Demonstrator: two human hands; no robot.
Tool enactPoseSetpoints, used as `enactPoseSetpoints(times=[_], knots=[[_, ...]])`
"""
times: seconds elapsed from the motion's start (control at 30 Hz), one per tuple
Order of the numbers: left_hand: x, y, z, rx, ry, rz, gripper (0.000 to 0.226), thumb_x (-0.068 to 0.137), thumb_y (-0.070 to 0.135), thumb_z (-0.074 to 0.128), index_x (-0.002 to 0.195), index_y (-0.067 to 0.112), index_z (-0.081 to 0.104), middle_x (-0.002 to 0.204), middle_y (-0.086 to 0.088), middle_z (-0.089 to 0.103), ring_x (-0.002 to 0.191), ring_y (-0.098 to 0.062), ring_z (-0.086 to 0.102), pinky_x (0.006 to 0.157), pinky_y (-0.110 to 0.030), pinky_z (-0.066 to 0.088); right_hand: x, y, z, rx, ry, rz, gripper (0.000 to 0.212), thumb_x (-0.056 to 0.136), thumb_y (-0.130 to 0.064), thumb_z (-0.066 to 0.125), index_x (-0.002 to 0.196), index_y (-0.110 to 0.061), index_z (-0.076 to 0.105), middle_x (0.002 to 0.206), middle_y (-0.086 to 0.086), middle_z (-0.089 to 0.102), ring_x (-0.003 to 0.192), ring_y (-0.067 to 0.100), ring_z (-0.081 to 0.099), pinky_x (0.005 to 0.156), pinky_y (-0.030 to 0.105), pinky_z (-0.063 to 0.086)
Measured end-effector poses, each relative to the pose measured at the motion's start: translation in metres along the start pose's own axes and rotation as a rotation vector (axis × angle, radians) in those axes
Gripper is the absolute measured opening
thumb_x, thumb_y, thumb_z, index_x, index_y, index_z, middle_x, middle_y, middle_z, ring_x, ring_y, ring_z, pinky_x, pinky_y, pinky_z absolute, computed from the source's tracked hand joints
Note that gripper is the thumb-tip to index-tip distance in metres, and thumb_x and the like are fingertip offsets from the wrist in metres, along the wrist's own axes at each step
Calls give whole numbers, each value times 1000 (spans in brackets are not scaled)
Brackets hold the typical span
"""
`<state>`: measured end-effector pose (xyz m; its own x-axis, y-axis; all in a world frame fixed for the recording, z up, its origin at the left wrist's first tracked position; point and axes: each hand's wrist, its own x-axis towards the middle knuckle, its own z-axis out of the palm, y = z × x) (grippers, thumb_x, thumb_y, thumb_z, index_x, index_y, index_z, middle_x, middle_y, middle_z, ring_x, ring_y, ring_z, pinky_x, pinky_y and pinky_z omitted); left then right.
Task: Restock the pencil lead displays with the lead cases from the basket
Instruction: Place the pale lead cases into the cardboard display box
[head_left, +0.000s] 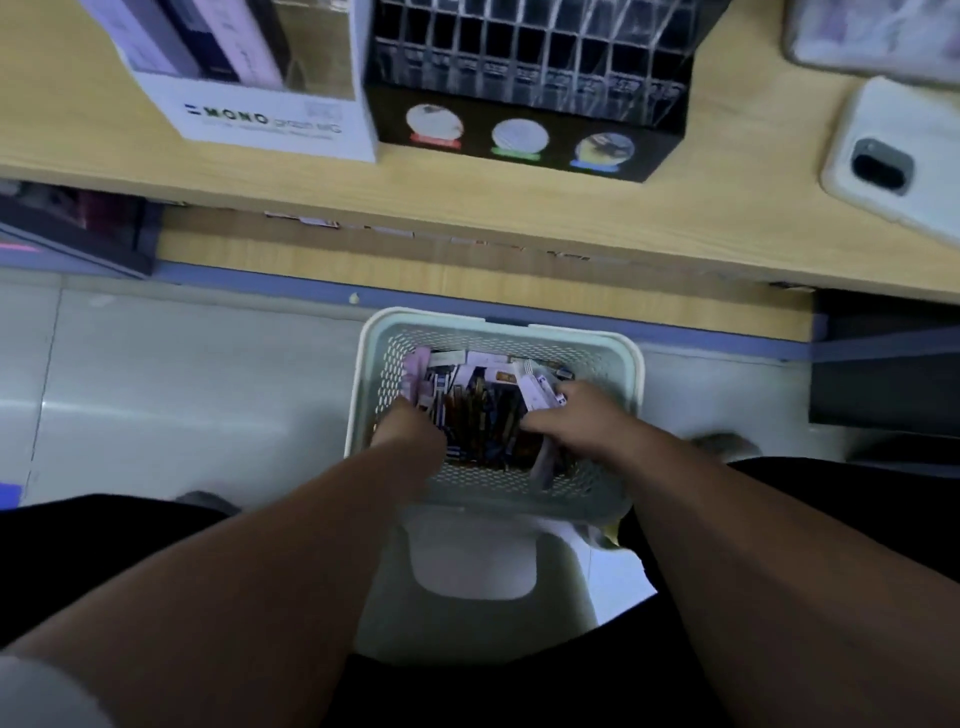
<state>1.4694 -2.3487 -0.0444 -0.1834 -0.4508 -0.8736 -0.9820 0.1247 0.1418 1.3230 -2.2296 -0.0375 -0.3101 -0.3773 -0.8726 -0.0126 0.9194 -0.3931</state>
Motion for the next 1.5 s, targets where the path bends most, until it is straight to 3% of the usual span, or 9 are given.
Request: enactPoseSetpoints(times=[0.2, 0.37, 0.53, 0.63, 0.83, 0.9, 1.0, 1.27, 1.5], knots=[[24, -15, 27, -180, 342, -67, 37, 86, 3, 52, 123, 6, 56, 119, -17, 64, 108, -35, 62, 88, -38, 51, 8, 13, 1, 146, 19, -23, 35, 83, -33, 76, 107, -12, 62, 98, 8, 63, 78, 18, 58, 64, 30, 40], [54, -20, 38, -236, 258, 6, 65, 84, 3, 49, 147, 18, 41, 130, -11, 59, 110, -31, 61, 86, -35, 54, 12, 14, -2, 208, 7, -49, 22, 86, -27, 73, 96, -10, 64, 84, 6, 56, 69, 18, 52, 59, 30, 35], [68, -16, 44, -144, 288, 67, 25, 95, 19, 58, 118, 8, 60, 110, -8, 62, 103, -29, 62, 72, -23, 36, 5, 11, -3, 224, 14, -34, 16, 87, -25, 74, 83, -18, 60, 78, 3, 57, 65, 16, 52, 55, 28, 35], [73, -13, 47, -99, 235, 59, 39, 96, 17, 55, 135, 14, 53, 133, 4, 51, 118, -29, 58, 81, -24, 38, 4, 13, -1, 228, 31, -27, 23, 84, -27, 77, 97, -13, 67, 86, 7, 60, 69, 18, 54, 59, 29, 38], [78, -15, 43, 150, 193, 6, 45, 94, 15, 55, 133, -6, 46, 135, -21, 54, 118, -36, 57, 93, -40, 47, 1, 14, -2, 264, 49, -12, 30, 82, -28, 78, 104, -10, 69, 93, 13, 65, 74, 22, 56, 63, 31, 40], [80, -18, 41, 182, 168, 76, 52, 94, 15, 55, 145, 7, 44, 146, -12, 49, 122, -28, 58, 92, -33, 47, 1, 14, -2, 281, 63, -8, 30, 80, -28, 79, 102, -10, 69, 96, 16, 67, 74, 23, 57, 62, 32, 40], [81, -17, 39, 267, 103, 198, 41, 94, 10, 57, 133, 21, 60, 158, -6, 37, 136, -29, 46, 104, -34, 43, 1, 14, -2, 269, 67, -1, 28, 80, -28, 79, 100, -11, 68, 96, 14, 67, 76, 23, 58, 64, 32, 41], [80, -17, 29, 225, 42, 229, 25, 94, 25, 60, 115, 14, 65, 119, -9, 67, 103, -30, 64, 84, -31, 52, -3, 9, -5, 223, 79, -25, 25, 82, -25, 77, 98, -8, 67, 84, 10, 61, 68, 19, 54, 59, 28, 39], [52, -4, -4, 18, -119, 388, 21, 100, 24, 54, 87, 10, 61, 78, -5, 65, 74, -20, 61, 60, -20, 43, -17, -6, -18, 91, 69, -48, 19, 84, -29, 75, 91, -17, 62, 74, 0, 56, 60, 14, 52, 51, 22, 37]])
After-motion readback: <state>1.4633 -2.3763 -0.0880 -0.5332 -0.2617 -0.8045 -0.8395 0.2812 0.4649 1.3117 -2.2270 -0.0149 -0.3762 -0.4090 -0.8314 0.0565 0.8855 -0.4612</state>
